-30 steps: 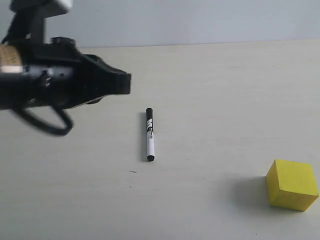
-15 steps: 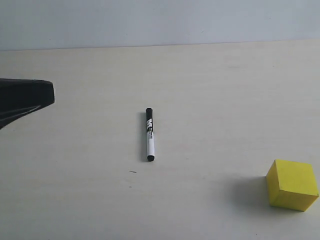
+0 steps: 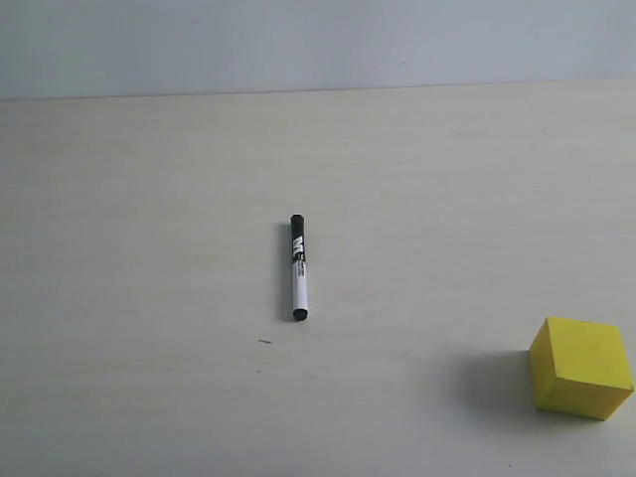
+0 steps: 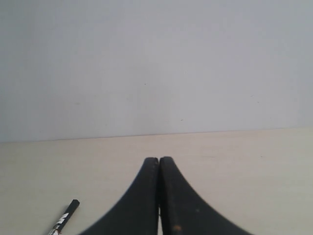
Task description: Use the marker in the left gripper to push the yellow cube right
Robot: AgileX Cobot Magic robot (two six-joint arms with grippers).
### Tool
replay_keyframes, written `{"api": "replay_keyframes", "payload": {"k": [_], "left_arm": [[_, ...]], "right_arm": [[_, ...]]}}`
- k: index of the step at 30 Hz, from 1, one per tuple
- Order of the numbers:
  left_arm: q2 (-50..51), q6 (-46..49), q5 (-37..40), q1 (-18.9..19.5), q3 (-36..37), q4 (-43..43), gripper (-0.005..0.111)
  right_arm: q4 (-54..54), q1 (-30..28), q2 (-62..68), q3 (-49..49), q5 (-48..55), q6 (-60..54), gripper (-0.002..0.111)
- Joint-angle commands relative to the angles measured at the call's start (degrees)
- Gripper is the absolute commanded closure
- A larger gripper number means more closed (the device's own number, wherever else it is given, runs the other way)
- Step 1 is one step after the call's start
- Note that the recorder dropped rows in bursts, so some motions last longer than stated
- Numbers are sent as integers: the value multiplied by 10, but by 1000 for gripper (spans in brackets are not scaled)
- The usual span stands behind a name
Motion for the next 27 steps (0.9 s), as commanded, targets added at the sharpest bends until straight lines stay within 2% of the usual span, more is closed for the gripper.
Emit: {"api": "replay_keyframes", "payload": {"k": [1,3,6,10,12,17,27], "left_arm": [[-80,11,-74,100,82,0,107],[-106,15,-79,135,87,0,107],[-143,16,-32,182,87,0,107],[-201,20,-4,224,87,0,107],[-239,21,24,232,87,0,107],[-241,28,72,236,87,1,107],[-241,48,84,236,87,-1,107]], "right_arm": [[-3,-2,-3,3,-3,-1,108],[-3,-2,-3,3,-3,-1,108],[-3,-2,-3,3,-3,-1,108],[-3,-2,-3,3,-3,-1,108],[-3,-2,-3,3,-3,-1,108],[-3,-2,-3,3,-3,-1,108],[-3,-2,-3,3,-3,-1,108]]}}
